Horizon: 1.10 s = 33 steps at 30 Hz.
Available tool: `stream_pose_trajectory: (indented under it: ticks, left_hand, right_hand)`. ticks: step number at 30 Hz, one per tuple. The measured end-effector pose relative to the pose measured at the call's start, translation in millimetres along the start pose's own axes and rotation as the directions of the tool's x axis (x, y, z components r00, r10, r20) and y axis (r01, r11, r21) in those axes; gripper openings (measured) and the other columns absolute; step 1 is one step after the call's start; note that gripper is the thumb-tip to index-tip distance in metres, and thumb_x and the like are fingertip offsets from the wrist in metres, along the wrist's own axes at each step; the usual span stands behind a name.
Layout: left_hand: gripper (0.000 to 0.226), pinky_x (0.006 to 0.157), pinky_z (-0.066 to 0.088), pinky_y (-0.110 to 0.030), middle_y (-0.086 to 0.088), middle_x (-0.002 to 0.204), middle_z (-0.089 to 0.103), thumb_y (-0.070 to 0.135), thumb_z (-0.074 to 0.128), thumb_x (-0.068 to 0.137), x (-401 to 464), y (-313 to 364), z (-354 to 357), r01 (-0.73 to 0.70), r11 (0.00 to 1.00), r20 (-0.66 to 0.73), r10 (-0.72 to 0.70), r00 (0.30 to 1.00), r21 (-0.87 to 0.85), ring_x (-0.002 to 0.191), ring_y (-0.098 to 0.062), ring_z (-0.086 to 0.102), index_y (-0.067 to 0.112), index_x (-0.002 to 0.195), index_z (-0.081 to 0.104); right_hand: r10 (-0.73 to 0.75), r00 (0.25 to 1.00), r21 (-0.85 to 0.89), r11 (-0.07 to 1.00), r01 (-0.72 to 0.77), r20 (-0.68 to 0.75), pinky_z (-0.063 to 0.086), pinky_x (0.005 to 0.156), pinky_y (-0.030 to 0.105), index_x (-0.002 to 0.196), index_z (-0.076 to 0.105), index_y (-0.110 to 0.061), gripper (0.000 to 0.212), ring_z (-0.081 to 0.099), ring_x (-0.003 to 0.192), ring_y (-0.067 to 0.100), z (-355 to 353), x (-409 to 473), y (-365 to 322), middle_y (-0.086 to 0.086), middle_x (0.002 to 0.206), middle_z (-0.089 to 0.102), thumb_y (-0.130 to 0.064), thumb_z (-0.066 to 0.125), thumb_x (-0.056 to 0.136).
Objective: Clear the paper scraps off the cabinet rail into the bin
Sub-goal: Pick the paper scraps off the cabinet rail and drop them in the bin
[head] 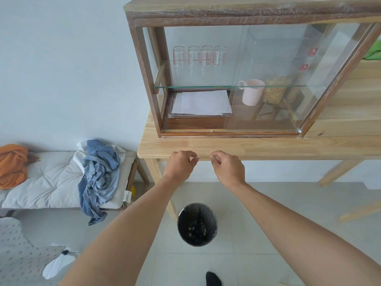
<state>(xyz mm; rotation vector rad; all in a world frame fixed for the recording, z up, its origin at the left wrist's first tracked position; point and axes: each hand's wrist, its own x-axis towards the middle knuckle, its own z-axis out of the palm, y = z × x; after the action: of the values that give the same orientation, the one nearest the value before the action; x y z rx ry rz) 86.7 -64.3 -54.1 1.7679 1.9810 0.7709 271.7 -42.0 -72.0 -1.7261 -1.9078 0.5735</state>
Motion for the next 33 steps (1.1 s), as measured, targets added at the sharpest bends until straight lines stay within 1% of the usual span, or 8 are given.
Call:
stream_pose_trajectory:
  ticks: [2, 5, 10, 14, 18, 23, 27, 33]
  left_hand:
    - [0.026, 0.076, 0.056, -0.033, -0.004, 0.090, 0.075, 0.036, 0.066, 0.100, -8.9, -8.0, 3.6, 0.013, 1.000, 0.015, -0.013, 1.000, -0.005, 0.084, -0.024, 0.066, 0.020, 0.115, 0.079]
    - [0.028, 0.077, 0.056, -0.034, -0.002, 0.089, 0.072, 0.038, 0.067, 0.099, -20.0, -19.8, 12.4, 0.034, 0.999, 0.041, -0.033, 0.999, -0.011, 0.082, -0.021, 0.063, 0.019, 0.116, 0.079]
    - [0.028, 0.071, 0.052, -0.029, 0.005, 0.081, 0.065, 0.040, 0.065, 0.100, -32.6, -42.2, 35.4, 0.099, 0.995, 0.095, -0.098, 0.991, -0.006, 0.077, -0.019, 0.060, 0.023, 0.118, 0.078]
    - [0.027, 0.078, 0.056, -0.032, -0.003, 0.092, 0.074, 0.037, 0.065, 0.100, -38.1, -61.3, 57.3, 0.132, 0.991, 0.132, -0.131, 0.983, -0.002, 0.080, -0.021, 0.064, 0.020, 0.116, 0.078]
    - [0.024, 0.073, 0.051, -0.028, -0.003, 0.094, 0.076, 0.037, 0.066, 0.099, -40.1, -78.3, 79.8, 0.175, 0.985, 0.158, -0.174, 0.972, 0.011, 0.077, -0.017, 0.061, 0.021, 0.112, 0.079]
    - [0.025, 0.083, 0.058, -0.036, -0.002, 0.098, 0.076, 0.037, 0.066, 0.099, -36.4, -93.5, 104.1, 0.229, 0.973, 0.206, -0.232, 0.951, 0.039, 0.089, -0.022, 0.069, 0.023, 0.115, 0.078]
    - [0.031, 0.091, 0.056, -0.038, -0.003, 0.106, 0.076, 0.036, 0.068, 0.097, -31.6, -102.7, 115.0, 0.269, 0.961, 0.236, -0.277, 0.931, 0.065, 0.097, -0.024, 0.070, 0.023, 0.125, 0.074]
    - [0.032, 0.090, 0.057, -0.035, -0.003, 0.106, 0.075, 0.035, 0.069, 0.097, -32.9, -108.6, 113.5, 0.306, 0.949, 0.247, -0.316, 0.916, 0.077, 0.094, -0.022, 0.069, 0.023, 0.127, 0.072]
  right_hand:
    - [0.021, 0.999, -0.016, 1.000, -0.021, 0.027, 0.054, 0.078, 0.036, 0.122, 0.076, -0.031, 0.025, 0.073, 0.094, 0.029, 5.8, -8.4, 3.4, -0.004, 0.101, 0.082, -0.036, 0.058, 0.106]
    - [0.040, 0.997, -0.016, 0.999, -0.039, 0.070, 0.055, 0.079, 0.037, 0.124, 0.076, -0.031, 0.026, 0.073, 0.093, 0.029, 16.3, -20.3, 10.8, -0.002, 0.100, 0.082, -0.036, 0.057, 0.106]
    - [0.064, 0.986, -0.028, 0.998, -0.060, 0.154, 0.058, 0.082, 0.038, 0.124, 0.076, -0.032, 0.026, 0.073, 0.096, 0.027, 40.4, -36.8, 29.1, -0.002, 0.101, 0.081, -0.034, 0.057, 0.106]
    - [0.094, 0.971, -0.064, 0.995, -0.082, 0.220, 0.053, 0.080, 0.034, 0.123, 0.076, -0.032, 0.026, 0.073, 0.097, 0.027, 62.6, -43.9, 48.8, -0.006, 0.103, 0.080, -0.034, 0.057, 0.105]
    - [0.115, 0.953, -0.075, 0.992, -0.097, 0.281, 0.049, 0.076, 0.030, 0.121, 0.077, -0.033, 0.026, 0.074, 0.096, 0.025, 83.5, -44.9, 66.2, -0.007, 0.105, 0.081, -0.034, 0.058, 0.104]
    - [0.126, 0.917, -0.102, 0.990, -0.094, 0.378, 0.053, 0.074, 0.029, 0.119, 0.079, -0.032, 0.025, 0.075, 0.090, 0.021, 107.3, -38.8, 83.8, -0.007, 0.101, 0.081, -0.037, 0.059, 0.104]
    - [0.151, 0.888, -0.120, 0.987, -0.109, 0.433, 0.056, 0.077, 0.032, 0.118, 0.078, -0.032, 0.025, 0.074, 0.093, 0.022, 119.0, -33.0, 91.4, -0.010, 0.094, 0.077, -0.039, 0.060, 0.103]
    - [0.162, 0.888, -0.135, 0.984, -0.114, 0.430, 0.054, 0.080, 0.033, 0.127, 0.075, -0.032, 0.030, 0.074, 0.095, 0.022, 116.5, -26.0, 94.3, -0.009, 0.096, 0.079, -0.040, 0.061, 0.102]
